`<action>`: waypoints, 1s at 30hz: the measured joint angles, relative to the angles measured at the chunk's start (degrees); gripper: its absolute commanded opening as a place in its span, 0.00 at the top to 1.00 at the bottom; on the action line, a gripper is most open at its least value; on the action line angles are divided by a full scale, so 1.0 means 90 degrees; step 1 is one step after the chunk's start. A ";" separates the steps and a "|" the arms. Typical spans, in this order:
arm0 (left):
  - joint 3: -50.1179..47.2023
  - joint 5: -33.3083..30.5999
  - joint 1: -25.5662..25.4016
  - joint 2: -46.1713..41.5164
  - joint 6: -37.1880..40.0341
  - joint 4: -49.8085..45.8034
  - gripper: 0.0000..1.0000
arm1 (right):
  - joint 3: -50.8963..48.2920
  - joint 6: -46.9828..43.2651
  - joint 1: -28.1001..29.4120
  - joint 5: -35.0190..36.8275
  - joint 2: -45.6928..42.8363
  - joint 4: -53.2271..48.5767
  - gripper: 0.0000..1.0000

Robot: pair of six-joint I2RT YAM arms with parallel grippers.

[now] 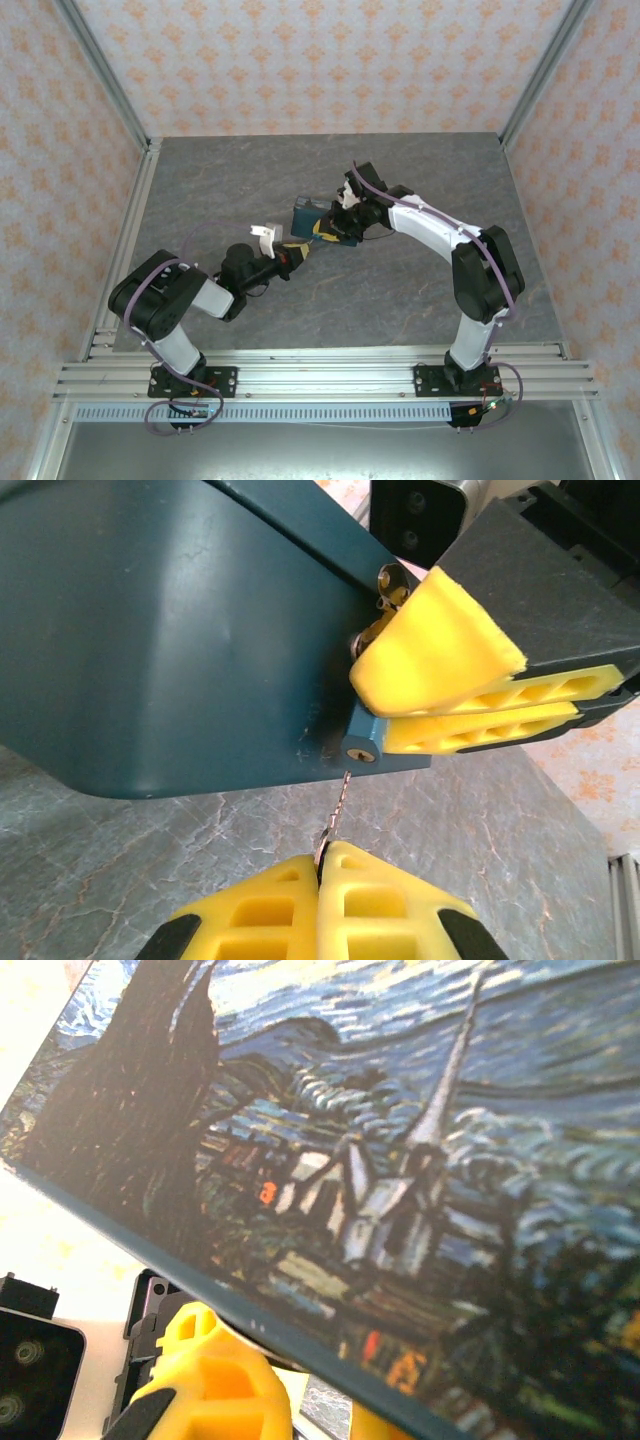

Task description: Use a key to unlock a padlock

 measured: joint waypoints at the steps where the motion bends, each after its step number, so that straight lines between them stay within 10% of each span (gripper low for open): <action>1: 0.0012 0.0032 0.0005 0.0000 -0.0029 0.0002 1.00 | 0.0000 0.0000 0.0000 -0.0010 0.0000 0.0000 1.00; 30: 0.0260 0.0238 0.0049 0.0245 -0.0236 0.0056 1.00 | -0.0002 0.0032 -0.0007 -0.0053 -0.0007 0.0027 1.00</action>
